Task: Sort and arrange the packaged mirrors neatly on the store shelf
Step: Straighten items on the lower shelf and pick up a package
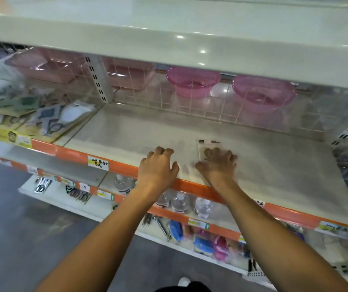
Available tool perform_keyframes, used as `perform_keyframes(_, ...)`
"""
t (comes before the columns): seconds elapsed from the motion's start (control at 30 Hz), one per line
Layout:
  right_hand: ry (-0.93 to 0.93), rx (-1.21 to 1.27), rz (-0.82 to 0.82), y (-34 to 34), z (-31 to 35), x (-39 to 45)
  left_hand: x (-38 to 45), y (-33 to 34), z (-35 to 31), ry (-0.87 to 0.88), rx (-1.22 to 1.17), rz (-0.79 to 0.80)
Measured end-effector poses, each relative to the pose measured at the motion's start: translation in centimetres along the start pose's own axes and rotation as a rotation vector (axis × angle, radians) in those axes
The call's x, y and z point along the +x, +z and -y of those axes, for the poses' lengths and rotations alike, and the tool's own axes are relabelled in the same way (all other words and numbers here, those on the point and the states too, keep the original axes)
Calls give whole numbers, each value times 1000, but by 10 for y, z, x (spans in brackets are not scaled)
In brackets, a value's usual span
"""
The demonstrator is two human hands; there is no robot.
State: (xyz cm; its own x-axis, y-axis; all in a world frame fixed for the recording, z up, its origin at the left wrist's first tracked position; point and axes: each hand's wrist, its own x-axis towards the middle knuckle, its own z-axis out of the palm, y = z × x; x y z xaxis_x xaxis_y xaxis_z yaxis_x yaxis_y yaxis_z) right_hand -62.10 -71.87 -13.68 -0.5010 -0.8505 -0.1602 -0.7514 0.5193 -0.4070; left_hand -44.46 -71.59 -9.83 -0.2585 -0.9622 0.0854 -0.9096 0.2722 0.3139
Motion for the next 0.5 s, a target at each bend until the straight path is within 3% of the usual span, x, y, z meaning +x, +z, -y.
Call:
perform_keyframes(0.13,-116,67,2,12,34,-5,-5,-13,30,-81,16,-65)
perform_keyframes(0.3,-401,88,-29,34,96,-28,-30,-37,87,-249,20,-162)
perform_keyframes(0.5,-558,116,136,66,157,-59,-72,-60,151,-420,68,-209)
